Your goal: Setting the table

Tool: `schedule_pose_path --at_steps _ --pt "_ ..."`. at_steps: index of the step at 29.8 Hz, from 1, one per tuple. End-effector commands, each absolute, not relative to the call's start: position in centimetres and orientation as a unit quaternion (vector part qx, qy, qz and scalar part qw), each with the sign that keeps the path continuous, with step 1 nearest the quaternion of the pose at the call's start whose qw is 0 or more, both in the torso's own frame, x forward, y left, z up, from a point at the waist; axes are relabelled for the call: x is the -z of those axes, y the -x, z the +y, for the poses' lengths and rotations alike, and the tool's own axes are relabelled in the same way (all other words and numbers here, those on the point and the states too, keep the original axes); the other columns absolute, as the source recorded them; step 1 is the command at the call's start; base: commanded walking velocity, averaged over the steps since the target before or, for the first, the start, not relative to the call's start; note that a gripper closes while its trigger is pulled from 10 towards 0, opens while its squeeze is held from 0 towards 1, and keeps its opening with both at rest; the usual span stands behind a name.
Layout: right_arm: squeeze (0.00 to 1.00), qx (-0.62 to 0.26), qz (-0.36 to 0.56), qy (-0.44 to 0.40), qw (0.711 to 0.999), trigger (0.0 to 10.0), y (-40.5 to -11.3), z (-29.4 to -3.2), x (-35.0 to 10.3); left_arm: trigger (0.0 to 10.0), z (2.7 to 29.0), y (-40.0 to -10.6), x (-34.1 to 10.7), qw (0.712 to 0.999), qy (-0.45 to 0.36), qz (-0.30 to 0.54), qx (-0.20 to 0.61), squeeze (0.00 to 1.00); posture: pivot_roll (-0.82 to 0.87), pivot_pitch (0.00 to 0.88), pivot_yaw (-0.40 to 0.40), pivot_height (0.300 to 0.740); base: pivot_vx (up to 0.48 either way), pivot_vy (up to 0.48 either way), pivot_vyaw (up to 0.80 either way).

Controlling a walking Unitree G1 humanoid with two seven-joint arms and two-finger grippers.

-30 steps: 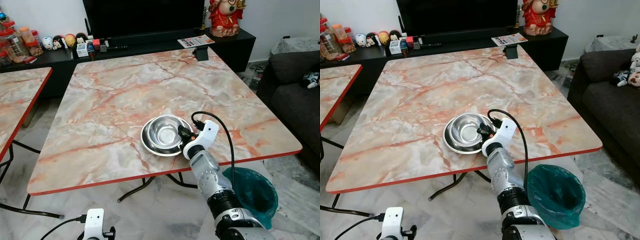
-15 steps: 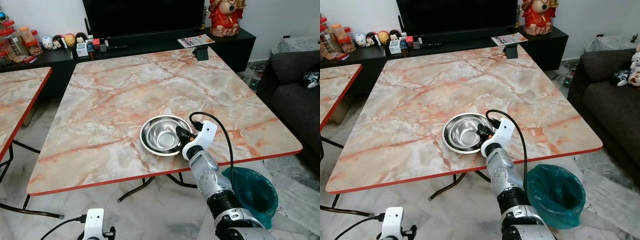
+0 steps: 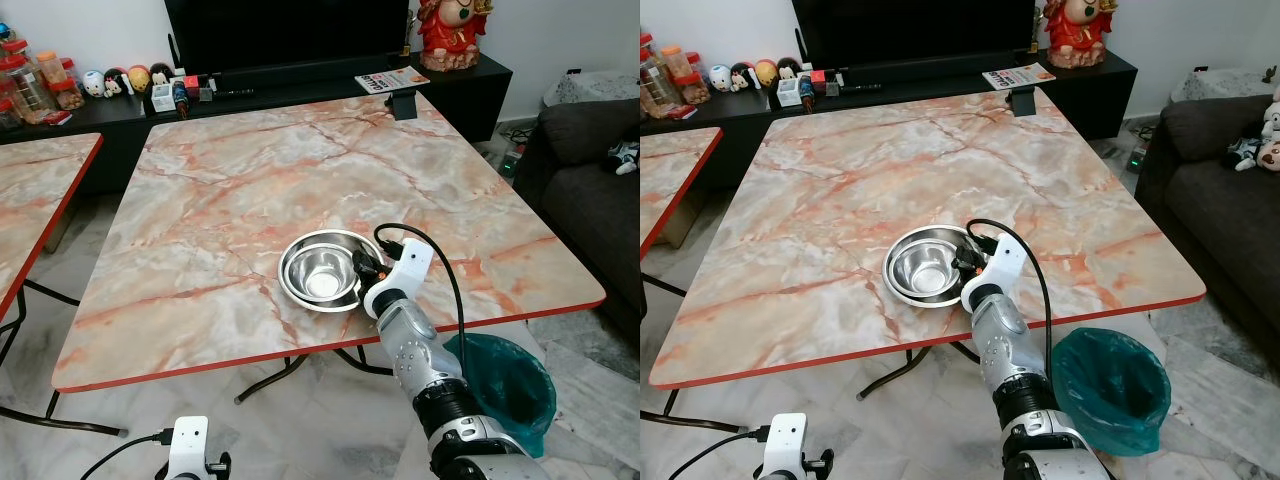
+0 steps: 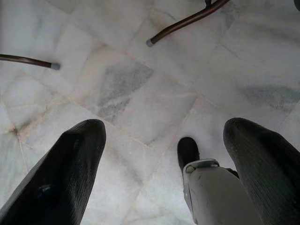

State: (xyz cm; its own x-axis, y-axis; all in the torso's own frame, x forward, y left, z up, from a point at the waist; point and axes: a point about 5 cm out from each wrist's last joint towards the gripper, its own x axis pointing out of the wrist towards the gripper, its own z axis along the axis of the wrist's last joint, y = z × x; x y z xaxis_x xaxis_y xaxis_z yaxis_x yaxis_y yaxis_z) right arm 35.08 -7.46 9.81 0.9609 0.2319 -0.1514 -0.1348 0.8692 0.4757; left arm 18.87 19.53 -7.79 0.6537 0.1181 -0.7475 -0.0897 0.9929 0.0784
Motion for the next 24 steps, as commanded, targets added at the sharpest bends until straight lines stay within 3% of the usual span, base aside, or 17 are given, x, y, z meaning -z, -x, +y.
schedule_pose_path --at_steps 1,9,18,24 --pt "0.0 -0.125 0.055 -0.219 0.966 10.0 -35.7 -5.0 -12.7 10.0 20.0 -18.9 7.7 0.908 -0.017 0.413 -0.068 0.0 0.0 0.0 0.052 0.736 0.0 0.0 0.0" --pt "0.0 -0.138 -0.037 -0.109 0.984 10.0 -35.5 -4.9 -15.0 10.0 19.8 -18.9 7.7 0.908 -0.015 0.413 -0.066 0.0 -0.01 0.0 0.054 0.736 0.0 0.0 0.0" --pt "0.0 -0.157 -0.141 -0.002 0.977 10.0 -34.7 -4.2 -16.8 10.0 19.8 -19.1 7.6 0.911 -0.01 0.407 -0.069 0.0 -0.01 0.0 0.055 0.736 0.0 0.0 0.0" --pt "0.0 -0.16 -0.151 0.038 0.975 10.0 -34.0 -4.4 -15.4 10.0 19.9 -19.1 7.6 0.912 -0.009 0.404 -0.071 0.0 -0.01 0.0 0.058 0.736 0.0 0.0 0.0"
